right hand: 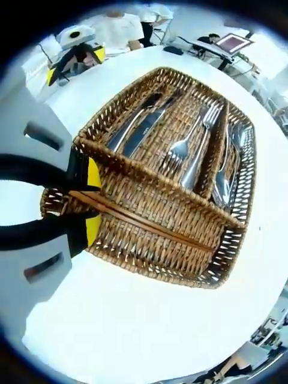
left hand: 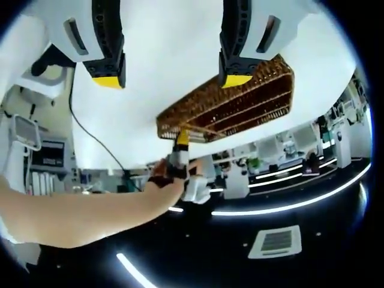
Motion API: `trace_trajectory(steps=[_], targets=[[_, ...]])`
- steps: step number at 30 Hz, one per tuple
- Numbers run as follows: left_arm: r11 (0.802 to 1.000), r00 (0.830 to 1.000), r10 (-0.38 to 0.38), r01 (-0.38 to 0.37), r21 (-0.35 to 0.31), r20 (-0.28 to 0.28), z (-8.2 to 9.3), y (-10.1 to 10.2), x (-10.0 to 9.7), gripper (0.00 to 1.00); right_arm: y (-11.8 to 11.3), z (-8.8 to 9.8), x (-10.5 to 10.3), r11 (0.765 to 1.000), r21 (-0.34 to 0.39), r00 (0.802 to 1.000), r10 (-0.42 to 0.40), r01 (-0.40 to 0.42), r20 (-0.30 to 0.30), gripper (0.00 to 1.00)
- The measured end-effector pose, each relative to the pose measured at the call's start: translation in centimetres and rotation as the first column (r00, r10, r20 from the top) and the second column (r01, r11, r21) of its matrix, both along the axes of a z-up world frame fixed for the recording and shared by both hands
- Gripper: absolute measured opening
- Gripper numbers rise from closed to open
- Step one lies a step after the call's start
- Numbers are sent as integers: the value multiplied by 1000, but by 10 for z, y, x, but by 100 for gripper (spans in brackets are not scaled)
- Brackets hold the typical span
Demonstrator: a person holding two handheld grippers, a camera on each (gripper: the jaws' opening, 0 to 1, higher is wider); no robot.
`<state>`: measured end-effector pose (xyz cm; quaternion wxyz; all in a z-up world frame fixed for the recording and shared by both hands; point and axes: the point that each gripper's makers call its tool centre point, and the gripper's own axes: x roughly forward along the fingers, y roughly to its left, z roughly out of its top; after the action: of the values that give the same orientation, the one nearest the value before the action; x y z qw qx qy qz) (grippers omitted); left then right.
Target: Arrange the knives, forks, and spoons in their matching storage slots by inserting each utensil handle-first until every utensil is classified and aligned in the correct compartment
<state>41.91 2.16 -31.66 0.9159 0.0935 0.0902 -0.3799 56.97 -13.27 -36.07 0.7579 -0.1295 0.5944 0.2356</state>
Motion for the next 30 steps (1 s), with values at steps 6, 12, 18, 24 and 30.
trace_trajectory(steps=[6,12,18,24,30], targets=[[1000,1000,-12,12,-4,-27,1,-3,2,65,6,10,3,996,35,994,81,-84,69,15],[1000,999,-25,25,-7,-45,0,-8,1,67,13,12,6,984,88,981,145,-157,129,15],[999,997,-41,40,-21,-58,-2,-12,3,68,20,15,0,964,134,956,200,-232,215,16],[996,996,-54,49,-68,-69,0,-13,8,70,26,20,-1,938,165,915,238,-304,326,16],[995,995,-53,45,-90,-83,-2,-12,13,71,31,24,-4,916,196,878,247,-349,409,20]])
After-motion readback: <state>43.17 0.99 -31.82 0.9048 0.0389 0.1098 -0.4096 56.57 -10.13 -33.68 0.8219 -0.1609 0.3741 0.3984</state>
